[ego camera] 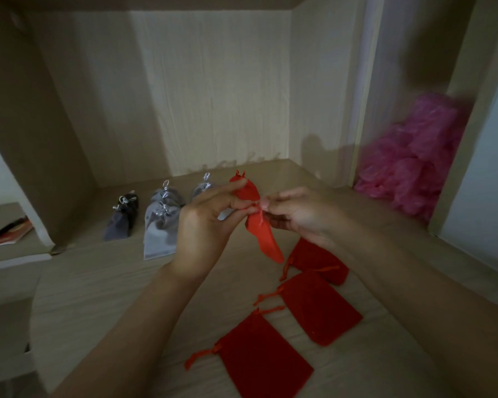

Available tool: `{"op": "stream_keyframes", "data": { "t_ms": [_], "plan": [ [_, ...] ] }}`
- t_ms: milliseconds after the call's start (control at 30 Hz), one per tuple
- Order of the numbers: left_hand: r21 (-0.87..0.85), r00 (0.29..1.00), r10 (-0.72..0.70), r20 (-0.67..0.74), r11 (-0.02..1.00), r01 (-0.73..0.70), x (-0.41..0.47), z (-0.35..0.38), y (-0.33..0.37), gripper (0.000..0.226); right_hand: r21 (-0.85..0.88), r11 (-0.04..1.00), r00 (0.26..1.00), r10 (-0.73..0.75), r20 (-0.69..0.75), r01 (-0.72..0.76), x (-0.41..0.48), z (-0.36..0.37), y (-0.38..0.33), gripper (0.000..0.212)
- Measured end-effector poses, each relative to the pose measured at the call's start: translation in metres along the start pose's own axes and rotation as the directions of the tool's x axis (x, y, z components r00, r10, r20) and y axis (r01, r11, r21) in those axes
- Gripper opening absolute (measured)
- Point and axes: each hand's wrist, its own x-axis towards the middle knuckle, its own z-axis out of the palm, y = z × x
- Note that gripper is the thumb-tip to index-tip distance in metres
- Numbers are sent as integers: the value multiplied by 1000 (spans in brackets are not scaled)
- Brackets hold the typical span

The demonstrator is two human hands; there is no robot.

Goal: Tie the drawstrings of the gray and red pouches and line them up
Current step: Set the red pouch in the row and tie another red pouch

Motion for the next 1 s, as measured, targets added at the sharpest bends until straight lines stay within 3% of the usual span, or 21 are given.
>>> {"op": "stream_keyframes", "data": {
  "t_ms": [133,300,433,633,733,833,1000],
  "plan": [
    [-84,989,-147,-14,986,145,1,0,5,7,24,998,988,-52,-148,56,4,-10,-4,19],
    [-211,935,-342,100,910,355,3,3,12,9,275,961,986,49,-157,-4,9,-5,-2,23],
    [-322,848,-477,233,784,530,2,6,13,8,392,920,981,105,-163,-34,10,-6,2,28],
    [-398,723,-651,232,614,681,4,2,-1,7,153,978,983,-118,-139,139,4,-11,5,16],
    [-513,665,-651,365,456,728,6,-1,-2,7,21,988,981,-151,-120,154,3,-13,4,19],
    [-587,619,-669,412,325,741,7,2,0,9,-133,982,982,-150,-115,134,4,-10,6,22],
    [-555,596,-646,477,305,774,6,1,-2,17,-247,960,977,-169,-133,133,7,-13,13,25]
  ]
}}
